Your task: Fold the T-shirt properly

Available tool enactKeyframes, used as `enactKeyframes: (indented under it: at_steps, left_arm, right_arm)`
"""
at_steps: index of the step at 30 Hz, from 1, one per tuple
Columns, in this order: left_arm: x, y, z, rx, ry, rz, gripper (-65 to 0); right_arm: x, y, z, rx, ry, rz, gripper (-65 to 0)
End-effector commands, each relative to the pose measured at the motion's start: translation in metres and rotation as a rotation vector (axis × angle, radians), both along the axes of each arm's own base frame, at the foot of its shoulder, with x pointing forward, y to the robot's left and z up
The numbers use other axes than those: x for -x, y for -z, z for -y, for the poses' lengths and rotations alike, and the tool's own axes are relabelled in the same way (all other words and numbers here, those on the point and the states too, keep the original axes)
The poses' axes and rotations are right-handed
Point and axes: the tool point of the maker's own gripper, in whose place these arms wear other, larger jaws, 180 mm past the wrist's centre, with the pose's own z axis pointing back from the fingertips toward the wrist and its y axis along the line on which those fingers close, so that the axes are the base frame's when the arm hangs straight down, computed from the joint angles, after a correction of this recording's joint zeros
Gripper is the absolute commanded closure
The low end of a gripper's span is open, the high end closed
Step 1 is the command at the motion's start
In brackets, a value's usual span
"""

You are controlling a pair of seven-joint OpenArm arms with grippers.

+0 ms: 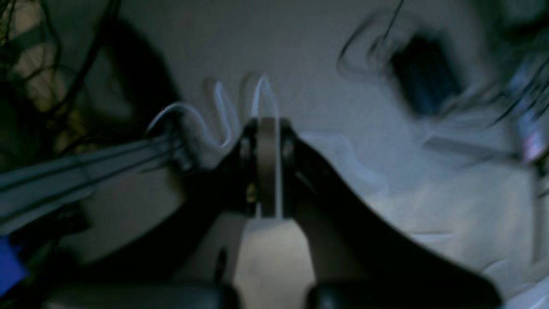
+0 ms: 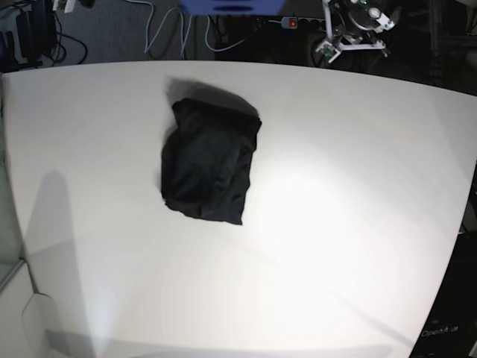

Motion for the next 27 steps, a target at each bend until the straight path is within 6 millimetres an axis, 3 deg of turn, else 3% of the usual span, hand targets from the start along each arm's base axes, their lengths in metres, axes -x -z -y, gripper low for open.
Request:
enactKeyframes:
  at_steps: [1,7,11,16,20,24,25,27]
  left_arm:
    - [0.013,0.007,-0.002,0.0,-0.001,-0.028,0.0]
    - [0.07,0.055,-0.004,0.072,-0.06,-0.156,0.0]
    - [0.081,0.092,-0.03,0.058,-0.187,-0.24,0.0]
    - [0.08,0.129,-0.045,0.094,-0.388,-0.302,0.0]
    - [0.079,0.154,-0.061,0.021,-0.578,-0.279,0.0]
    - [0.072,0.162,-0.08,-0.058,-0.668,-0.194,0.0]
    - [0.068,0.162,-0.081,-0.071,-0.679,-0.173,0.0]
    - [0.036,0.162,-0.092,-0.11,-0.688,-0.084,0.0]
  right_arm:
    - [0.0,-0.003,0.007,0.013,0.029,0.045,0.0]
    - [0.016,0.022,-0.01,-0.043,0.112,0.05,0.0]
    - [0.012,0.051,-0.022,-0.1,0.036,-0.044,0.0]
    - [0.003,0.083,-0.041,-0.209,-0.08,-0.138,0.0]
    - [0.009,0.107,-0.038,-0.152,-0.157,-0.28,0.0]
    - [0.016,0.124,-0.036,-0.036,-0.273,-0.421,0.0]
    - [0.014,0.125,-0.035,-0.001,-0.297,-0.437,0.0]
    - [0.006,0.127,-0.033,0.07,-0.359,-0.462,0.0]
